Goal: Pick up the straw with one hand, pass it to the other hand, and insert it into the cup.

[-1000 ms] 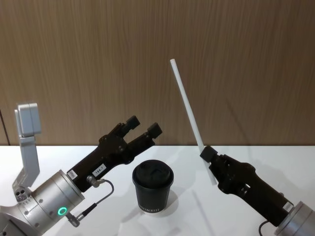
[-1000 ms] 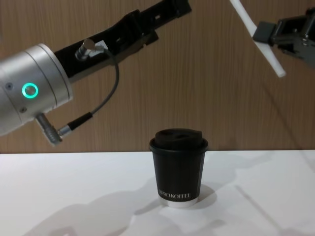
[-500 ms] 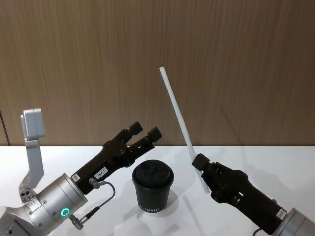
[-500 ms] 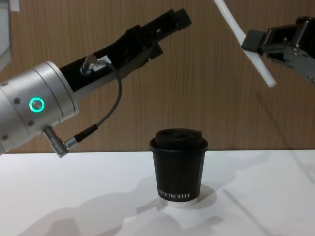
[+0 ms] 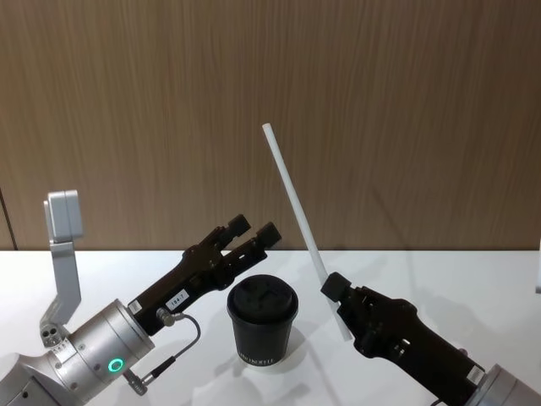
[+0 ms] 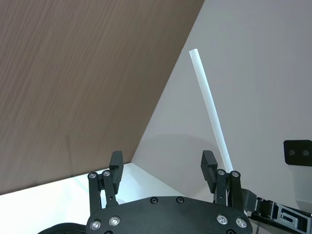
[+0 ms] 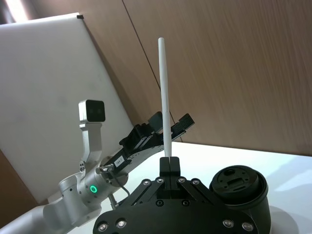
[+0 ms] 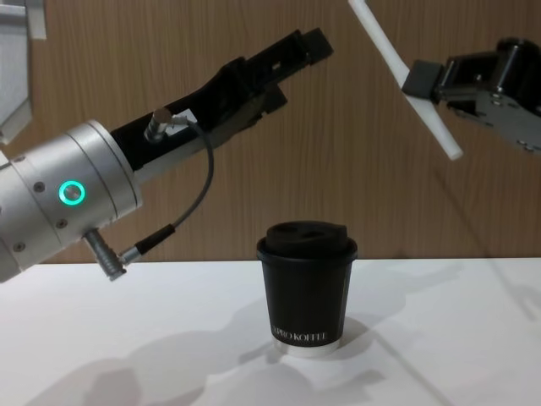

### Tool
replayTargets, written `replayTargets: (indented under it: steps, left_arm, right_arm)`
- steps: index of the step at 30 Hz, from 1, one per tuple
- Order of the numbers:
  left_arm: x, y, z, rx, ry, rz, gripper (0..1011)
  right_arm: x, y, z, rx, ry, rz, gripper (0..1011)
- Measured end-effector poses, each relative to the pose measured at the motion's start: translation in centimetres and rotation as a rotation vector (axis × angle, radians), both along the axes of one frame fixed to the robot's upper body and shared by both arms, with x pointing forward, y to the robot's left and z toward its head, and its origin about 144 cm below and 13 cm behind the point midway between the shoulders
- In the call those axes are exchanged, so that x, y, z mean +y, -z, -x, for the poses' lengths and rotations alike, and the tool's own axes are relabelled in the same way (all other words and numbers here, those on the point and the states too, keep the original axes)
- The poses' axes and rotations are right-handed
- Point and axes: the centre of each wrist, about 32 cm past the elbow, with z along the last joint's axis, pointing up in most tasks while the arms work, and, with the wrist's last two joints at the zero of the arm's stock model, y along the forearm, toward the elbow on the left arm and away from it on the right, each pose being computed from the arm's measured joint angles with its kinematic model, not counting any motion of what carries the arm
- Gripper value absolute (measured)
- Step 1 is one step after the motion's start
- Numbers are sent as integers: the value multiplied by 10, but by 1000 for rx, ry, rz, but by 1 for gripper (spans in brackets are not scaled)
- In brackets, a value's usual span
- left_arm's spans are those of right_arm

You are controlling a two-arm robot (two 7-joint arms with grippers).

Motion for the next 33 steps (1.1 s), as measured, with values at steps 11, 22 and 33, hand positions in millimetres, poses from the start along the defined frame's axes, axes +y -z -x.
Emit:
replayTargets:
  steps: [11,22,33]
  left_arm:
    - [0,2,-3,-4,23,6,1003]
    - [0,-1,-4,-24,45,19,1003]
    - [-4,-8,-7,-56,88,36,1003]
  right_arm:
    - [1,1,0,2,-6,2,4]
    - [2,1,1,3,-8,2,4]
    - [2,1,1,4,-9,3,4]
